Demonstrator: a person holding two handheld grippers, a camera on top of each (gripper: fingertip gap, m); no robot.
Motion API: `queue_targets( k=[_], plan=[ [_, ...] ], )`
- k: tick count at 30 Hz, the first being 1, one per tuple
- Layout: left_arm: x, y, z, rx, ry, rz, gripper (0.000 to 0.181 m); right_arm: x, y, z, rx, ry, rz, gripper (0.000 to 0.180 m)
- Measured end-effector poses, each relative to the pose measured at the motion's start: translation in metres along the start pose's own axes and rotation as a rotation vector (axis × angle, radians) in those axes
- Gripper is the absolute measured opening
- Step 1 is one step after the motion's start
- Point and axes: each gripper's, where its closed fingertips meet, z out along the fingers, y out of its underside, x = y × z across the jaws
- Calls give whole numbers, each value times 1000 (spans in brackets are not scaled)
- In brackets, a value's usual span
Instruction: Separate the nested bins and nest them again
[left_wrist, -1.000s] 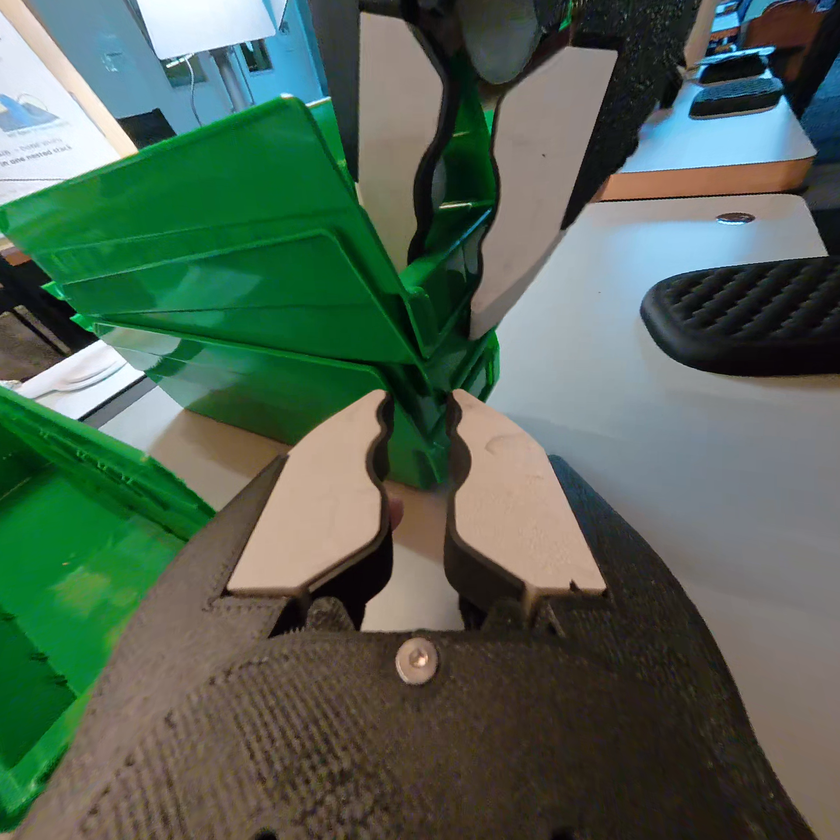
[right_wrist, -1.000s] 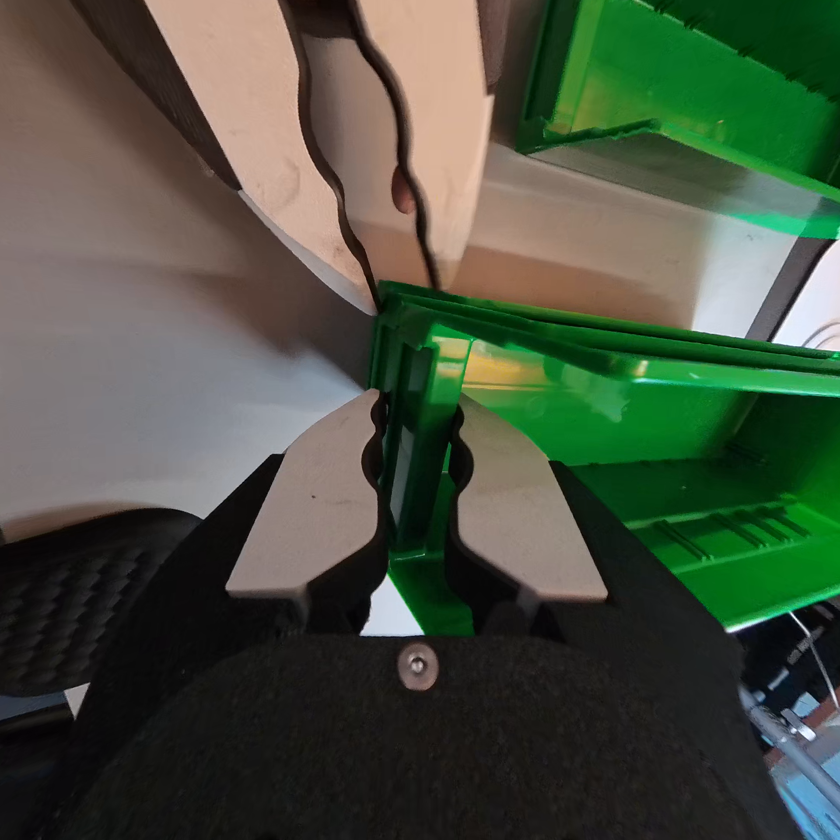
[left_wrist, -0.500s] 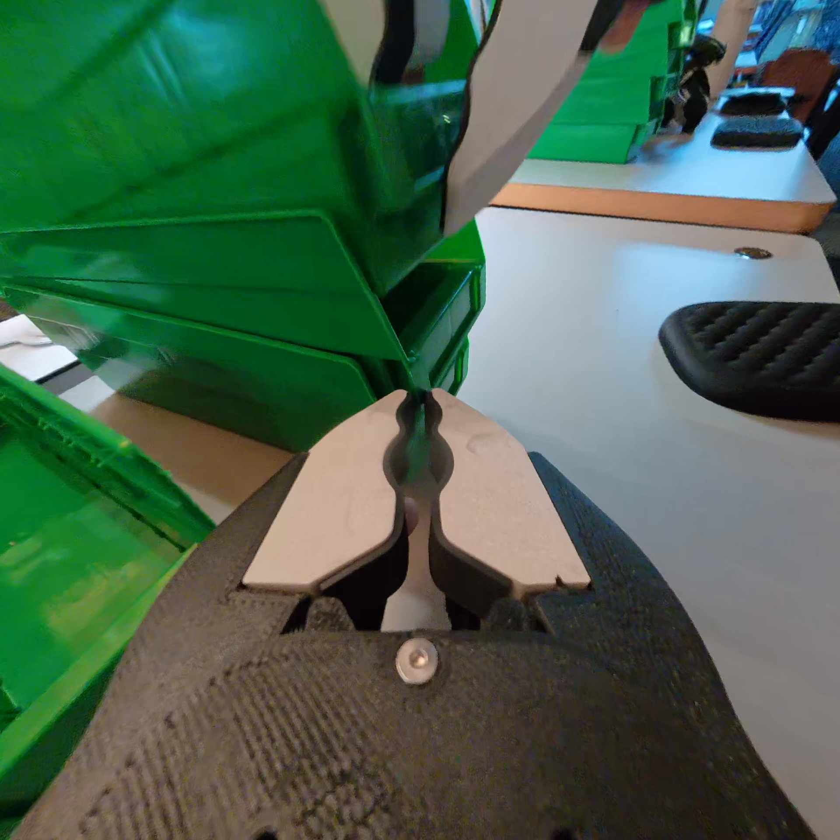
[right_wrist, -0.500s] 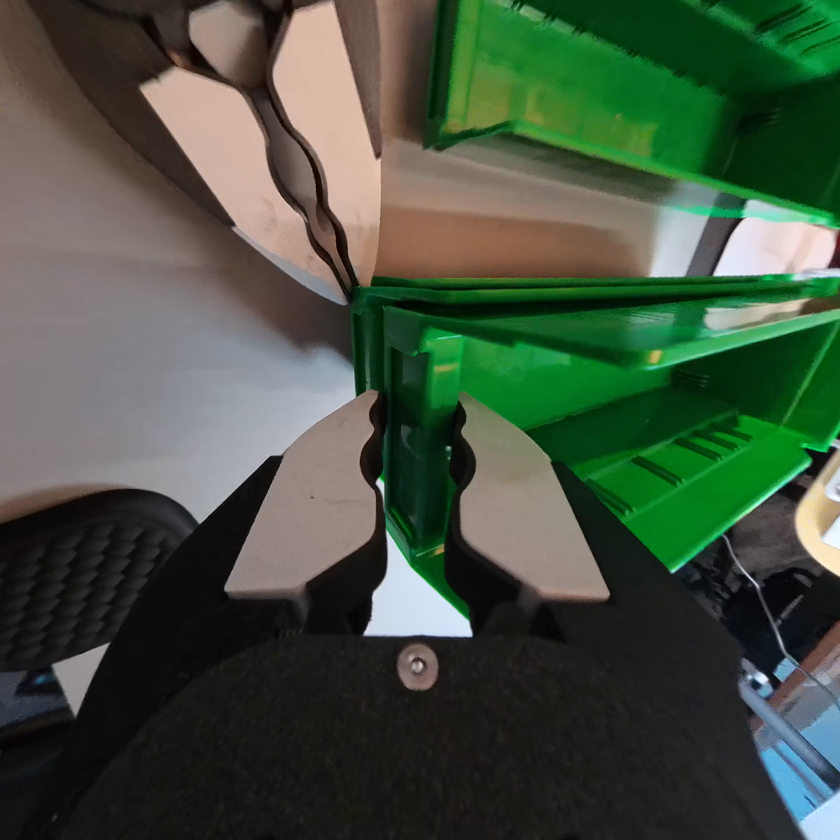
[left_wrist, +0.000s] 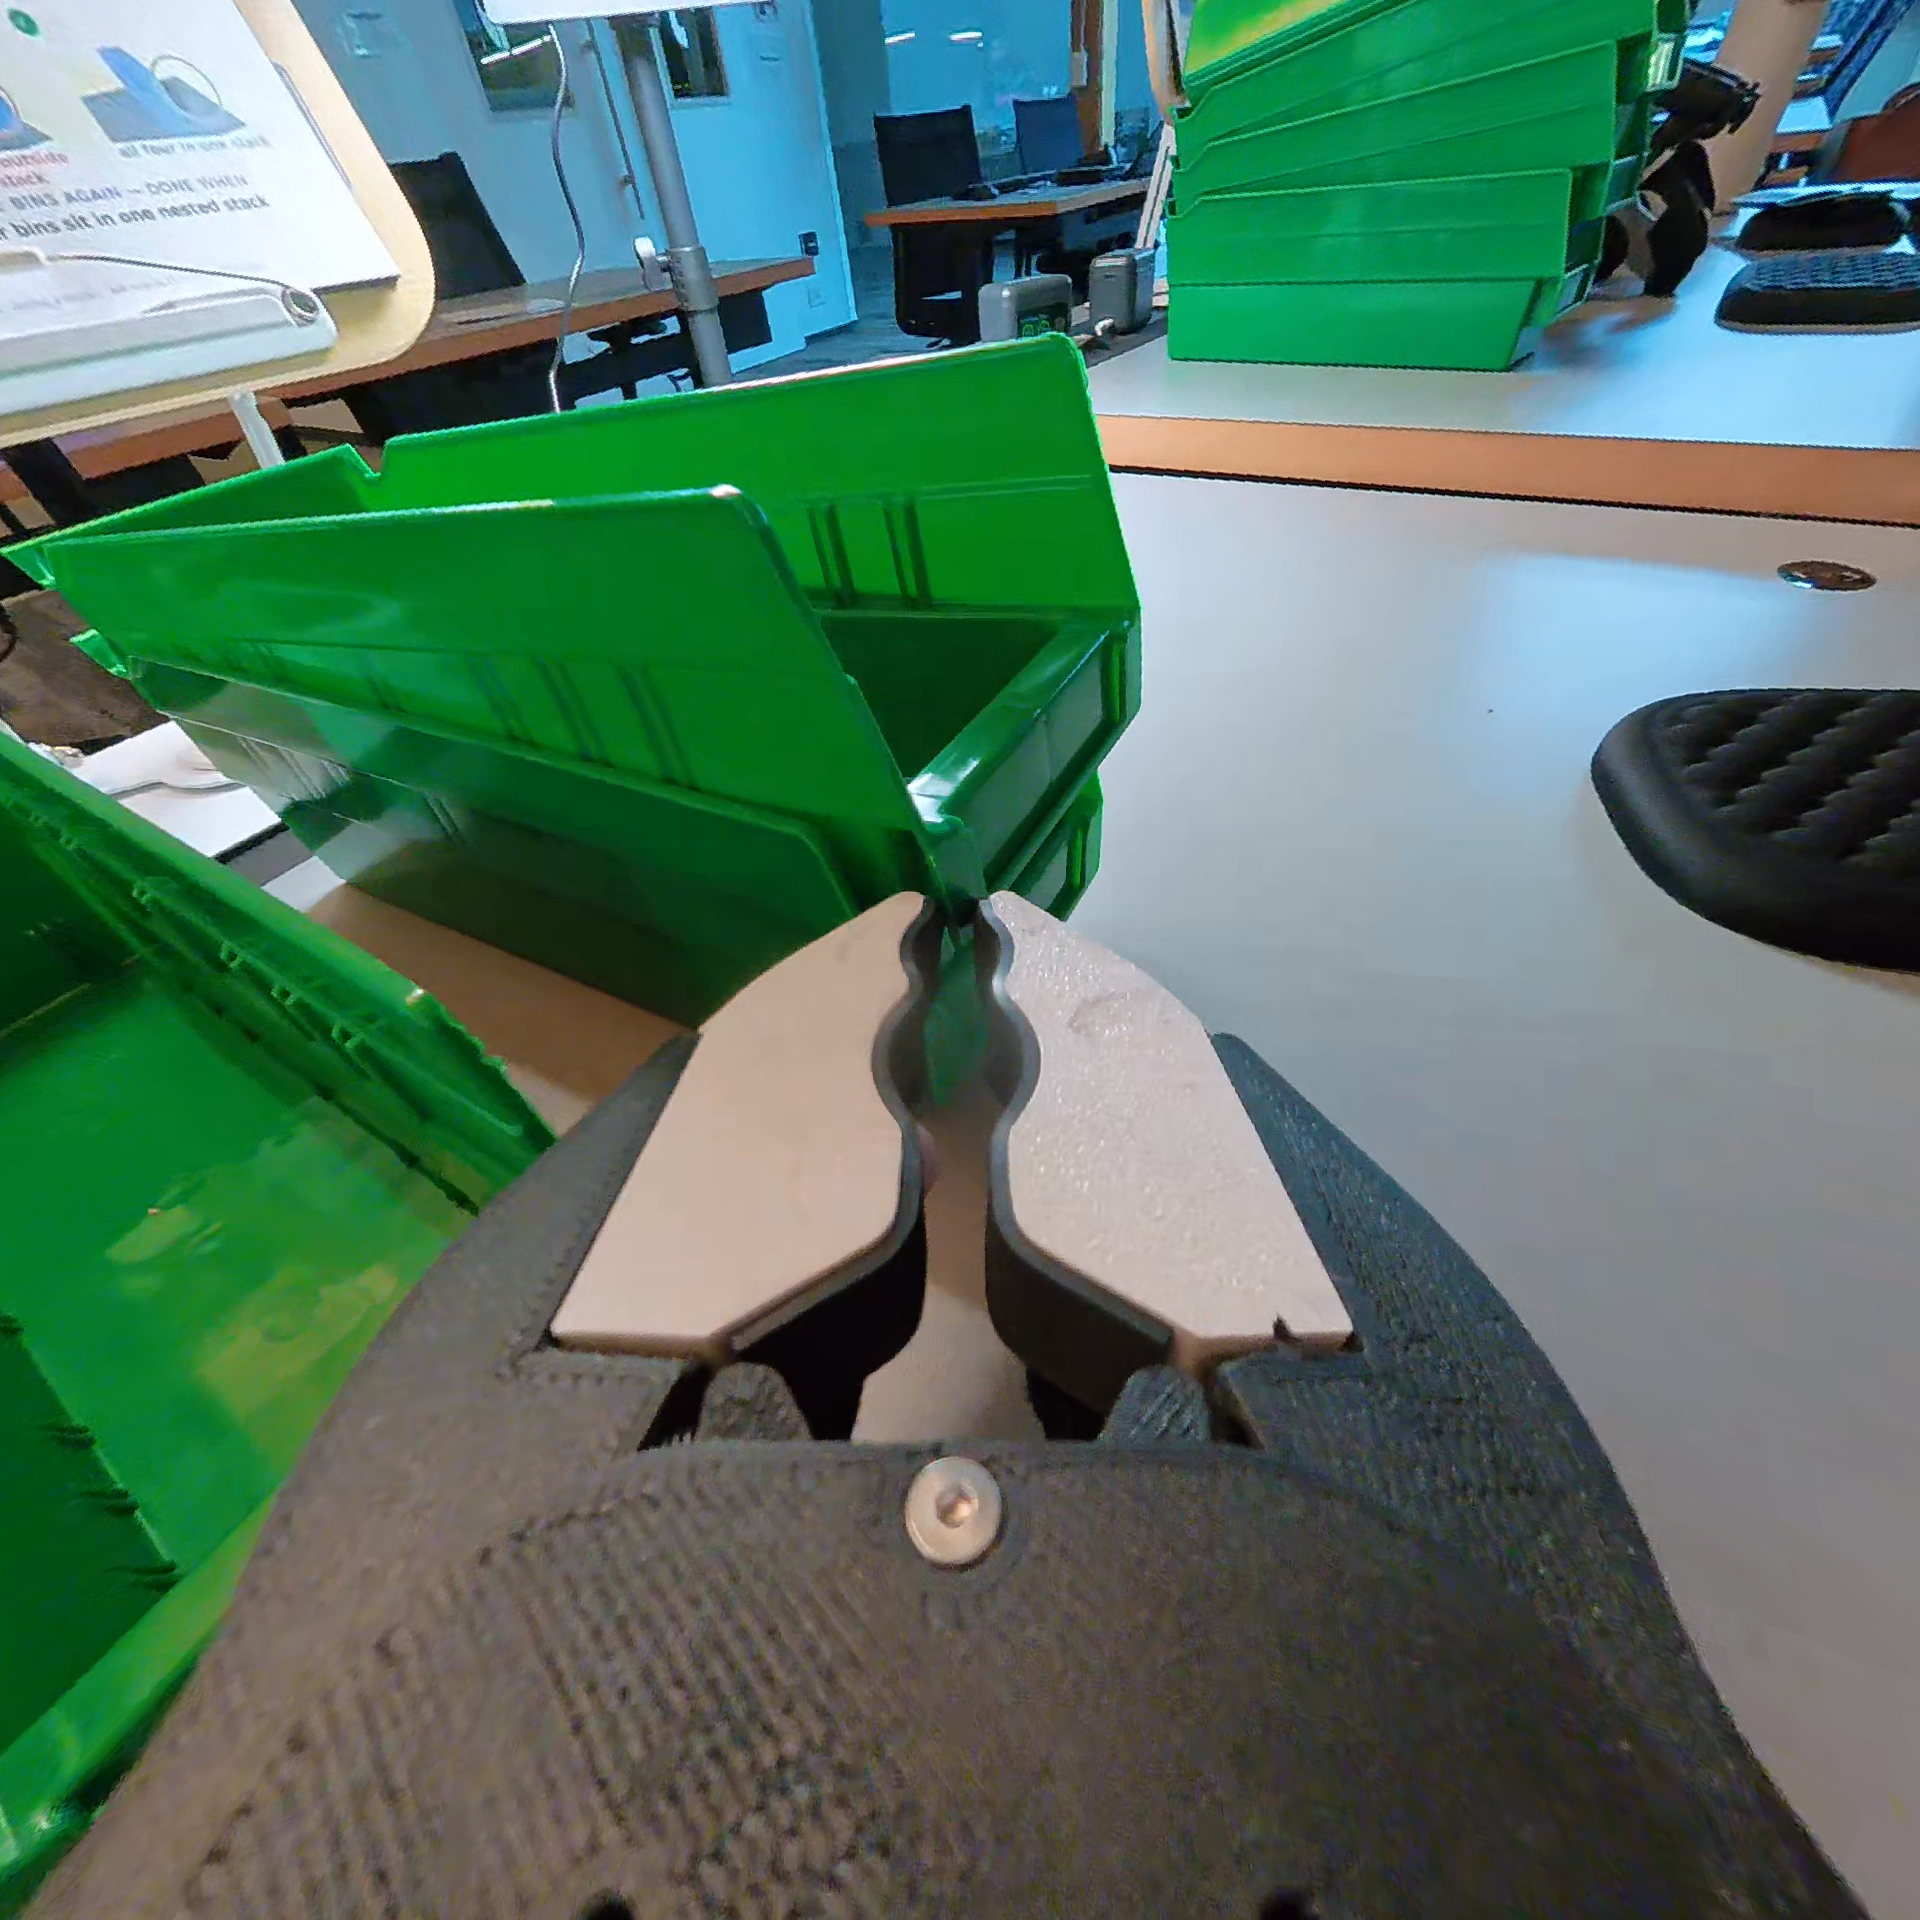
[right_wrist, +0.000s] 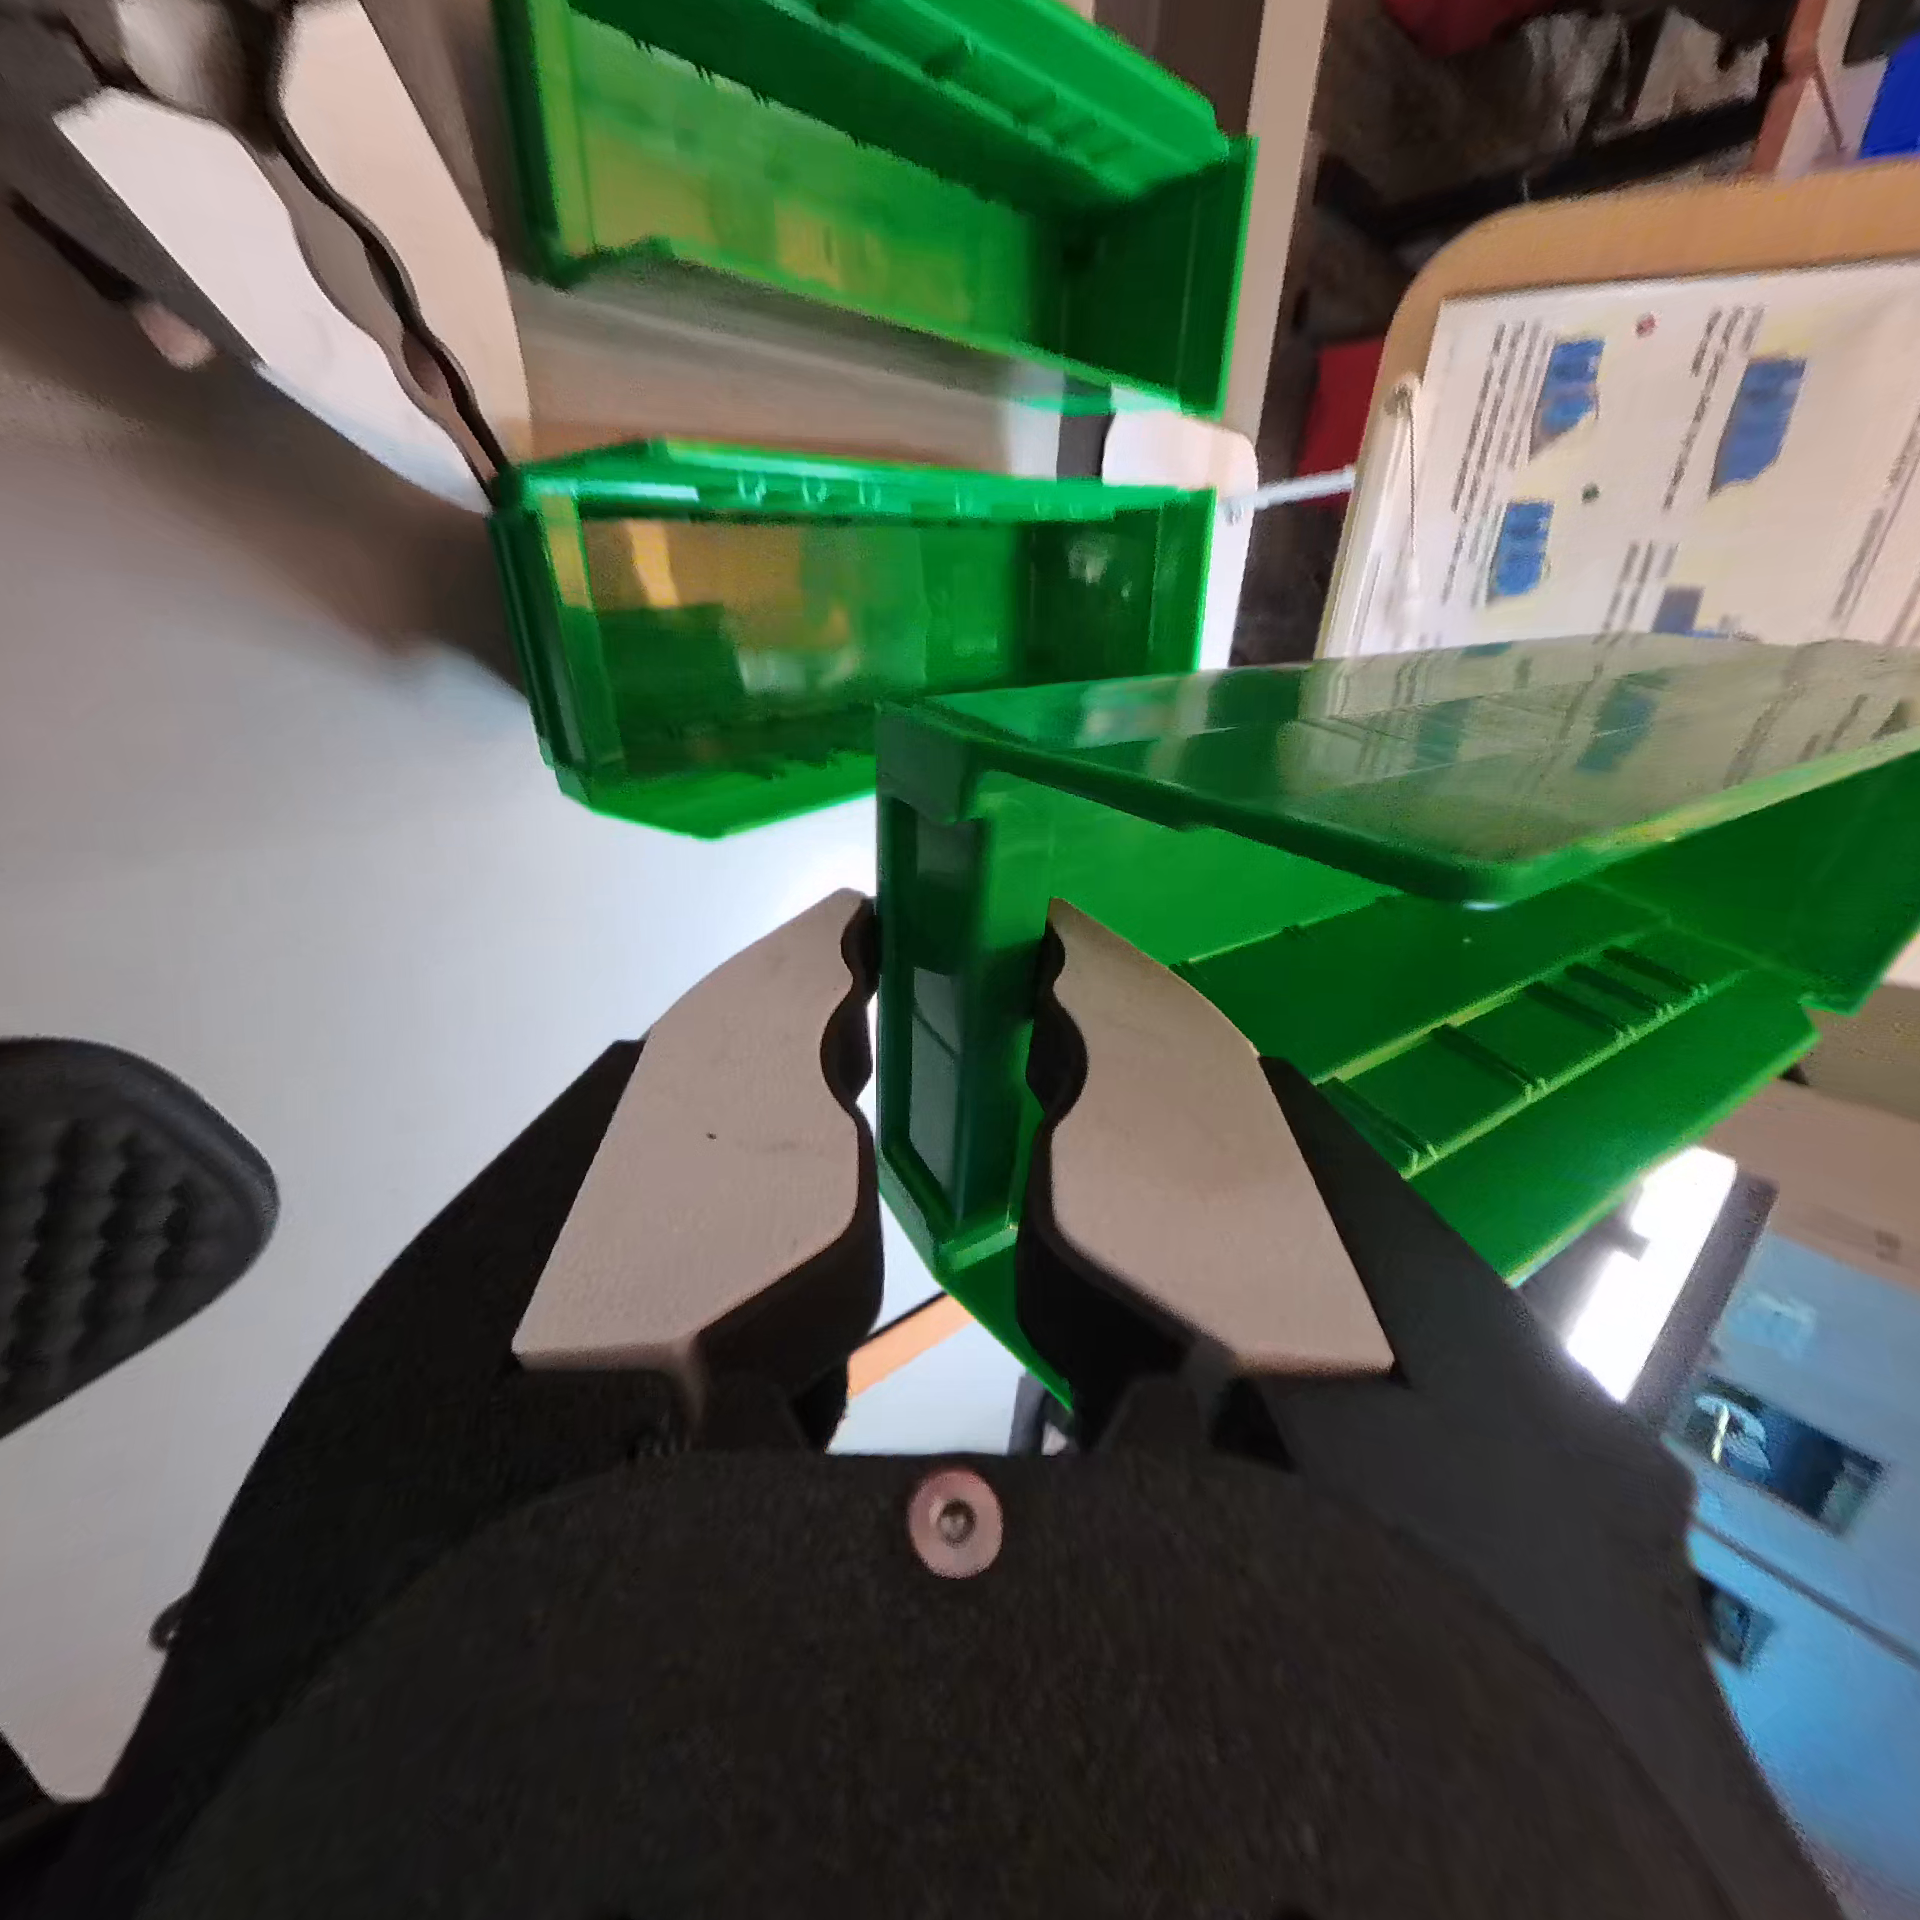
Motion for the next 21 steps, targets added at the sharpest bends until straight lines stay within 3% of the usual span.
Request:
queue_targets(
  k=[4,15,21],
  plan=[
    [-2,0,0,-7,-14,16,7,-14,40,13,-61,3,47,27],
    [-9,-13,-19,41,-15,23,19,-96,189,122,-244,-78,202,27],
    [-20,-17,-45,63,-45,36,17,-132,244,156,-270,-122,206,27]
  ],
)
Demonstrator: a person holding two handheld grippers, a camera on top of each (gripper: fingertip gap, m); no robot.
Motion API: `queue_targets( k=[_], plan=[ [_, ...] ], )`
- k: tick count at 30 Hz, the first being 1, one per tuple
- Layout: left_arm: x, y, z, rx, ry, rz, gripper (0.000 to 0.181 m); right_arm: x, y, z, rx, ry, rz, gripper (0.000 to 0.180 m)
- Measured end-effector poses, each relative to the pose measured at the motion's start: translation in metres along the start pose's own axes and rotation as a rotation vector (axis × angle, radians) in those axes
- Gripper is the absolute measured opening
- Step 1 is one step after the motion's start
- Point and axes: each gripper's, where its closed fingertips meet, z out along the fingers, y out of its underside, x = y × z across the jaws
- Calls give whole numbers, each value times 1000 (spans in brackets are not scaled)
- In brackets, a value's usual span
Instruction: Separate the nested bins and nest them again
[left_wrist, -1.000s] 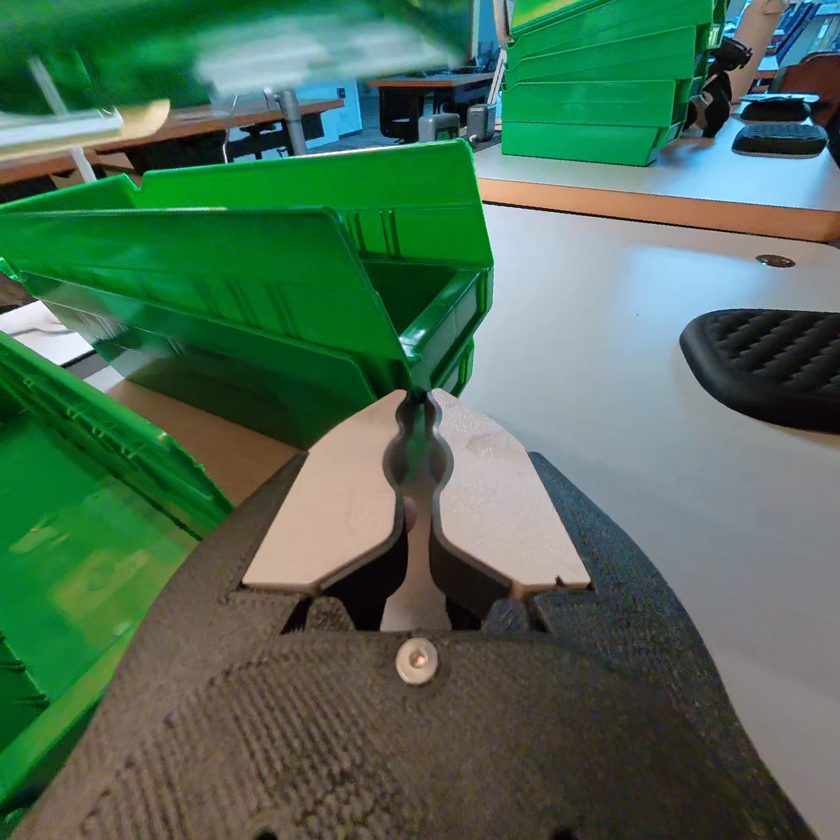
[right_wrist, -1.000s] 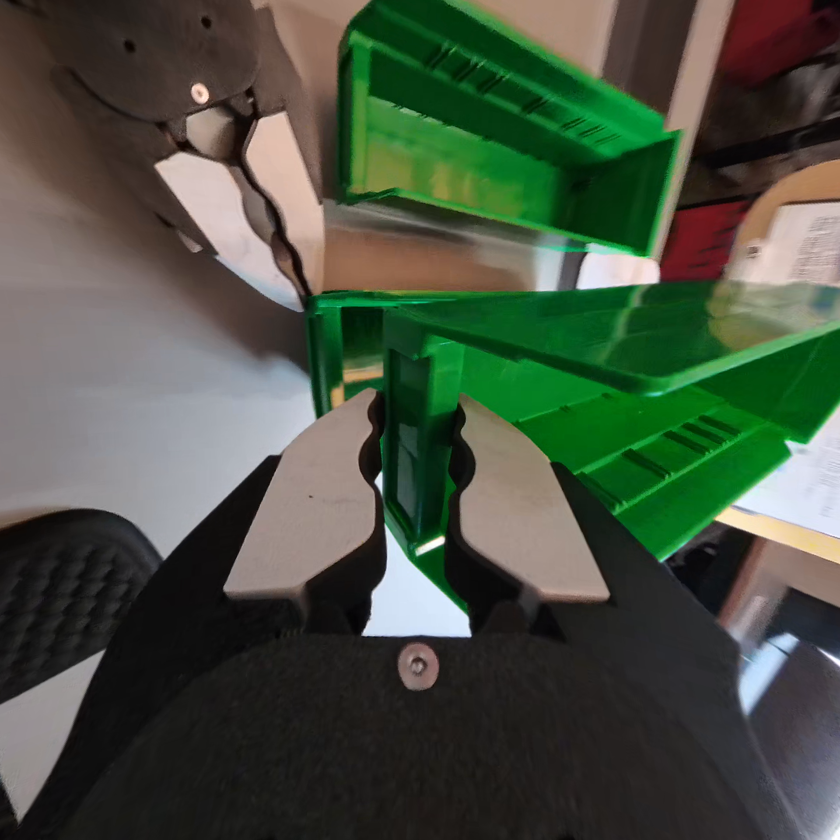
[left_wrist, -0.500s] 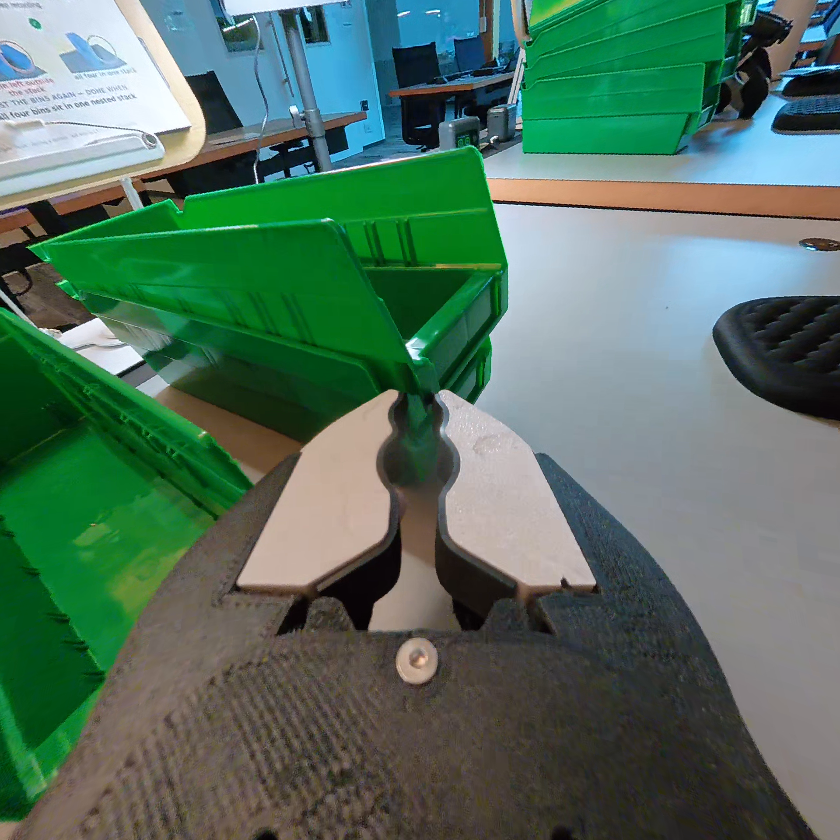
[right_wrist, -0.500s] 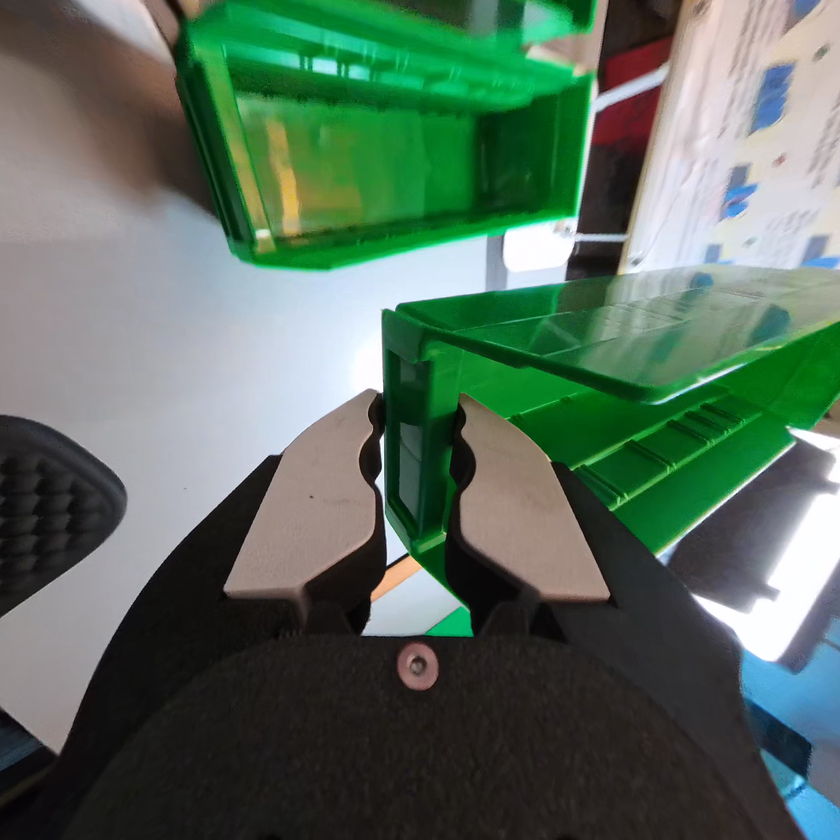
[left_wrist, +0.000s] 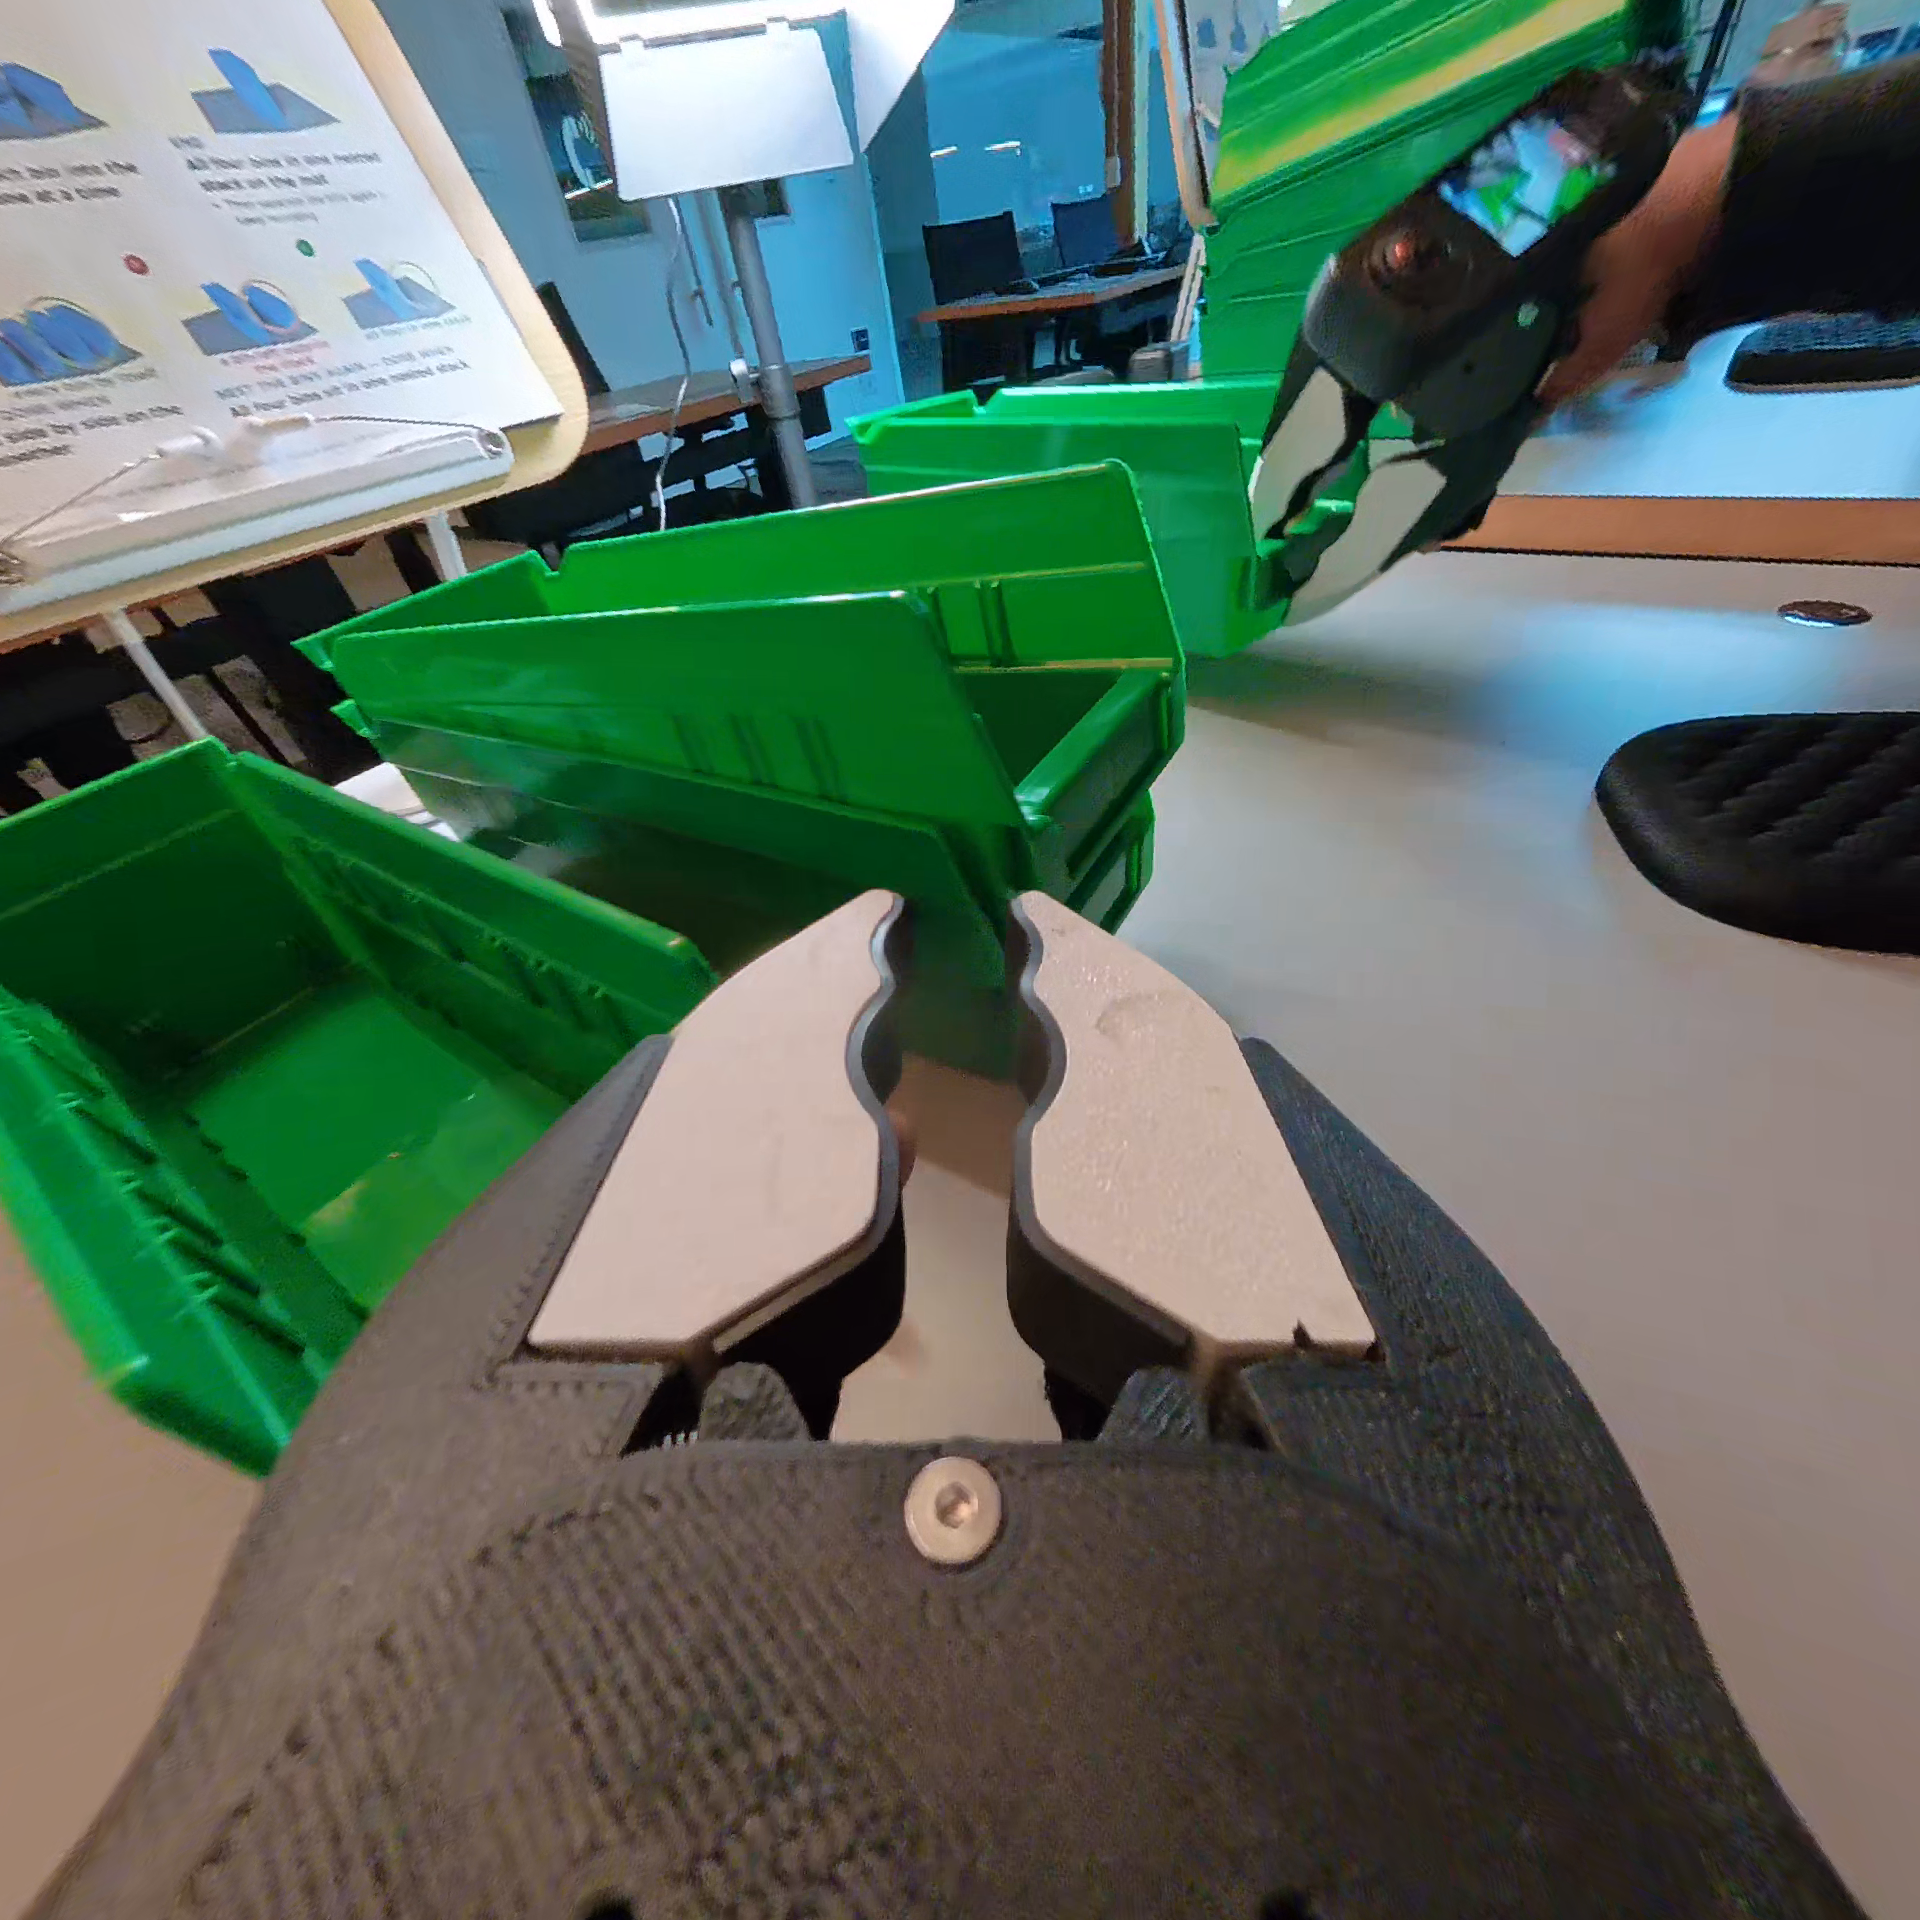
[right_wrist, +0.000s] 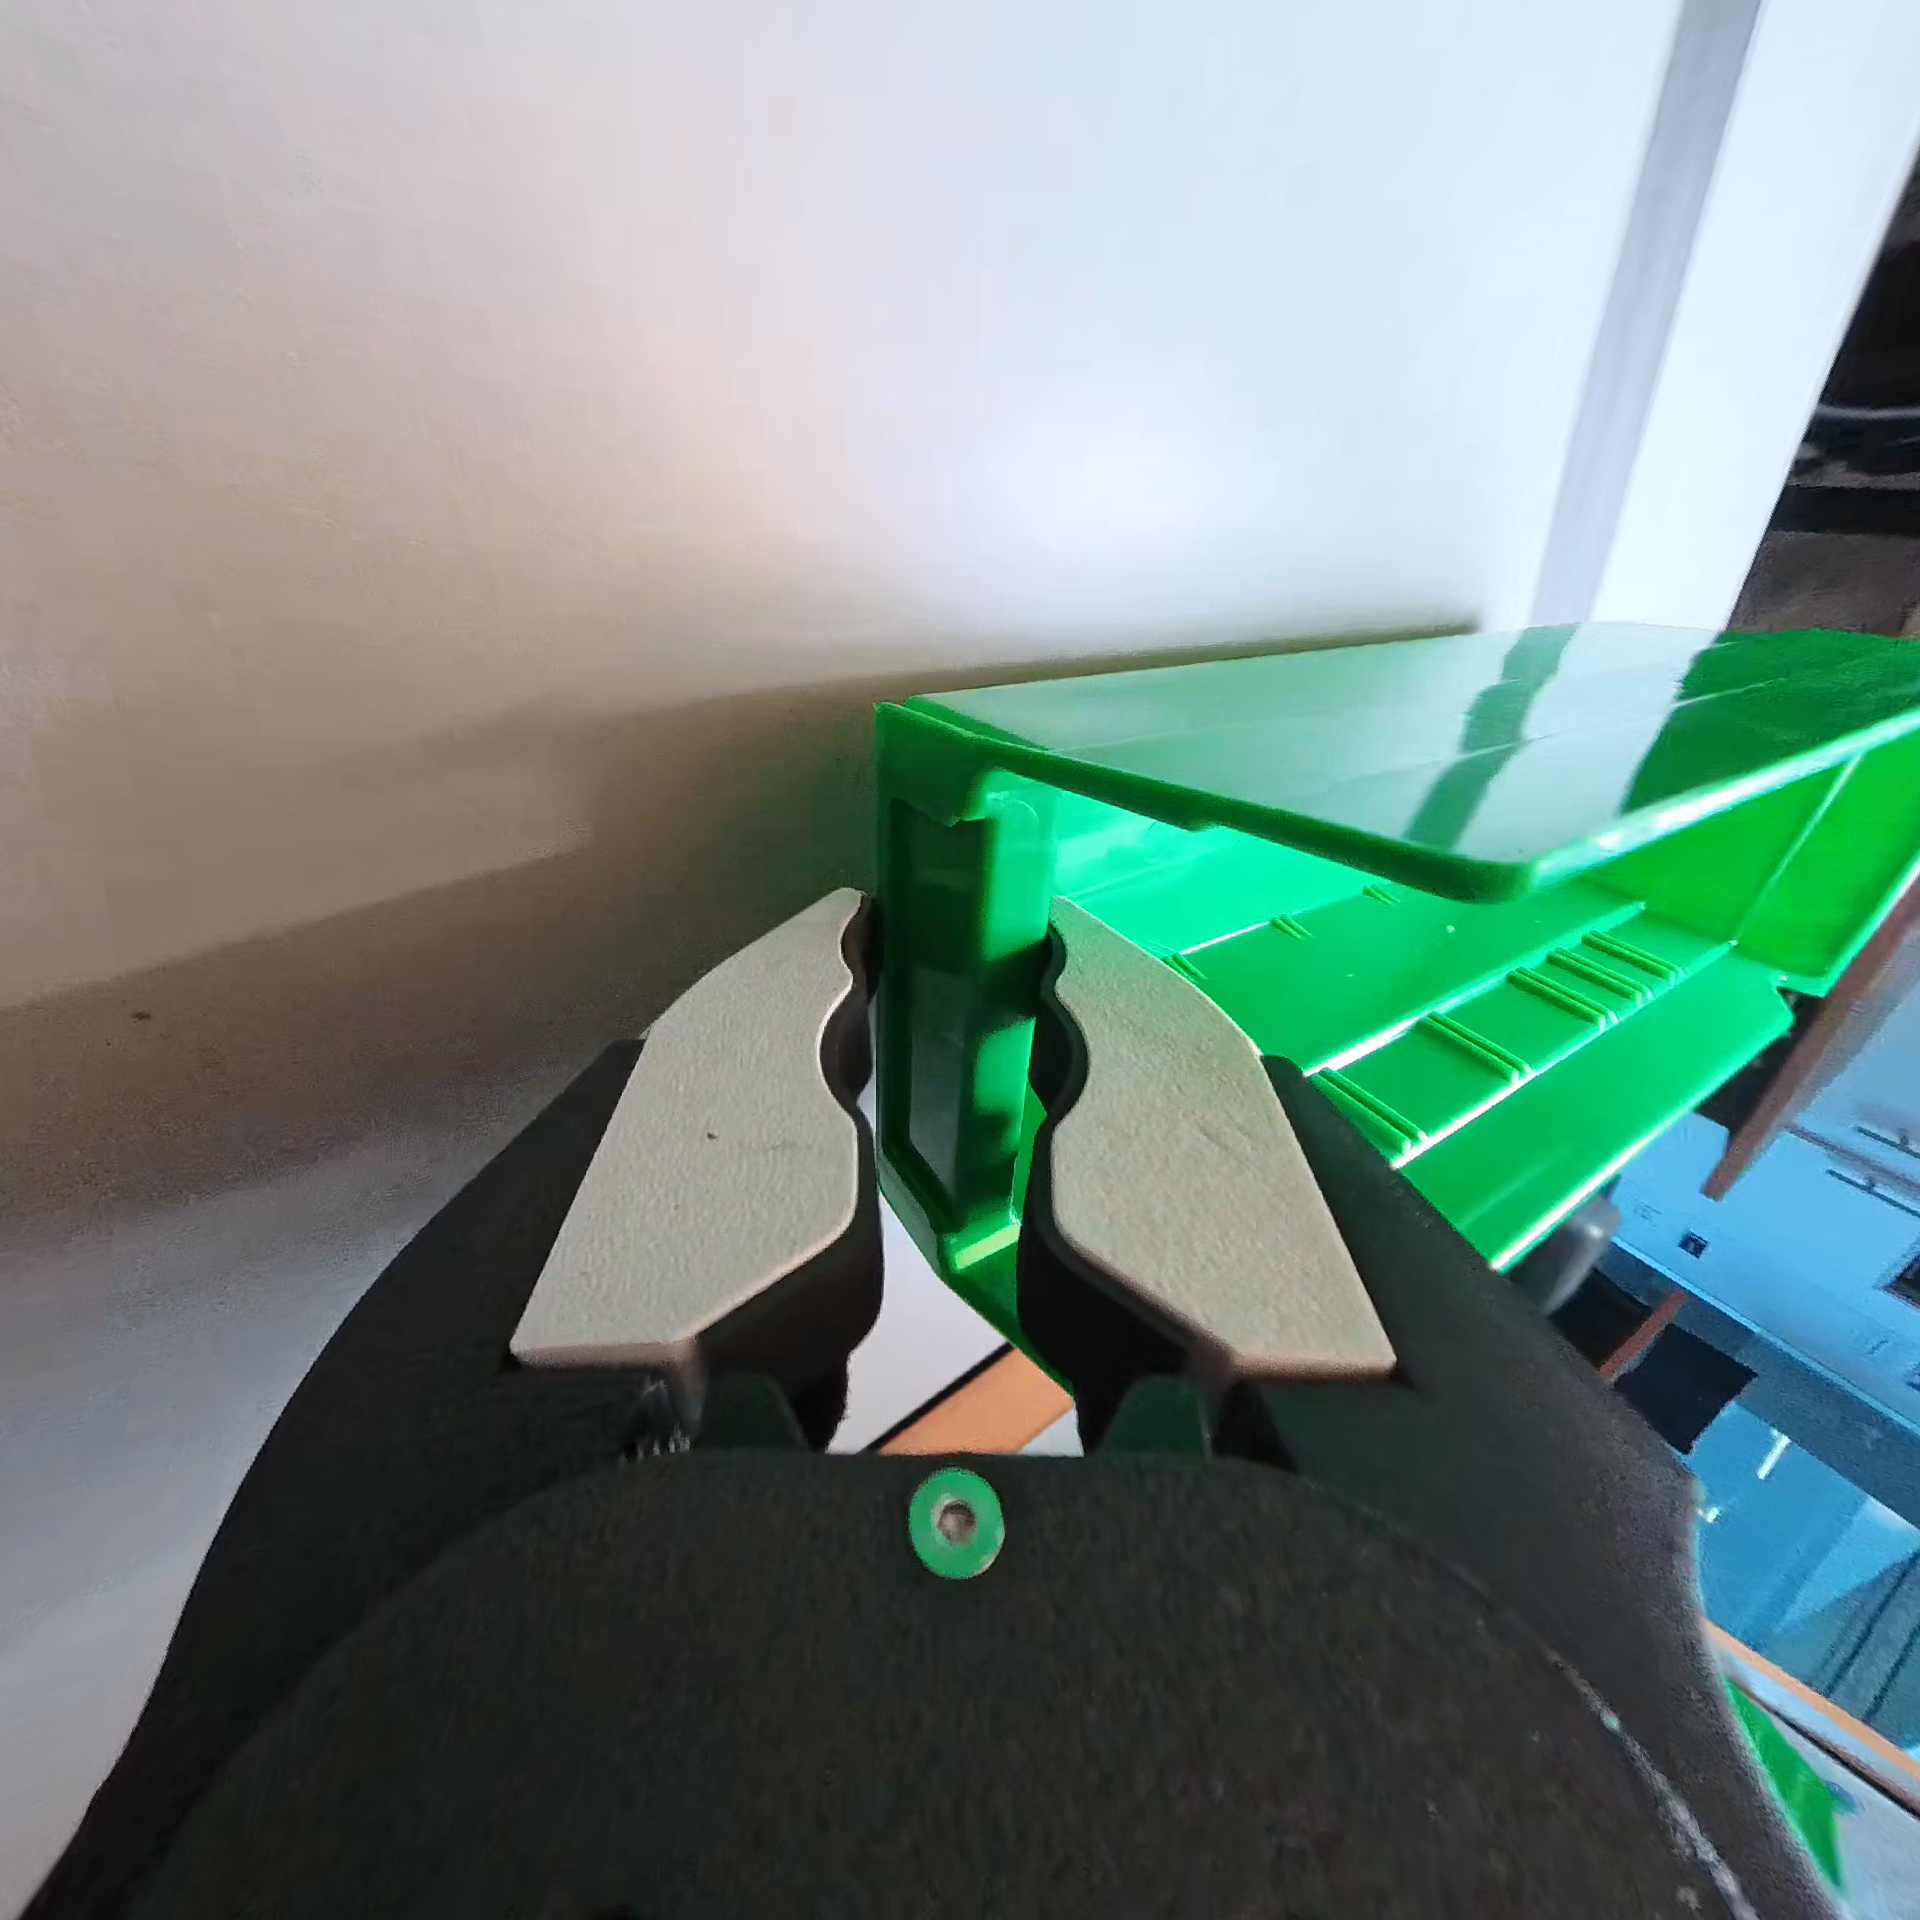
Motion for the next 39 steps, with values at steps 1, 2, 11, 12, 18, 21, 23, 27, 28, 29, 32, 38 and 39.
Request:
queue_targets(
  k=[1,2,11,12,18,21,23,27,28,29,32,38,39],
  plan=[
    [-4,0,-3,0,-12,1,17,-5,5,6,2,-15,-11,27],
    [-8,0,-6,3,-28,6,17,-10,10,11,-1,-29,-27,27],
    [-18,9,-13,-17,-57,10,17,-13,30,19,-68,49,-176,37],
    [-18,9,-13,-20,-56,13,17,-14,29,16,-68,37,-140,45],
    [-22,13,-13,-29,-77,12,19,2,-18,-57,140,63,23,43],
    [-24,14,-12,-36,-89,15,22,6,-68,-109,339,94,36,44],
    [-23,15,-11,-40,-92,9,25,-2,-103,-133,426,83,8,45],
    [-21,13,-13,-44,-99,6,30,-27,-169,-154,501,38,-109,48],
    [-20,12,-13,-48,-93,-2,32,-31,-182,-152,494,38,-142,49],
    [-18,12,-14,-53,-87,-10,34,-35,-194,-148,484,39,-173,49],
    [-11,13,-16,-81,-61,-34,40,-44,-222,-124,426,15,-242,53],
    [9,-1,-23,-109,-18,-40,52,-48,-245,-85,343,24,-308,53],
    [13,-4,-23,-109,-7,-38,53,-48,-246,-81,331,27,-309,52]
  ],
)
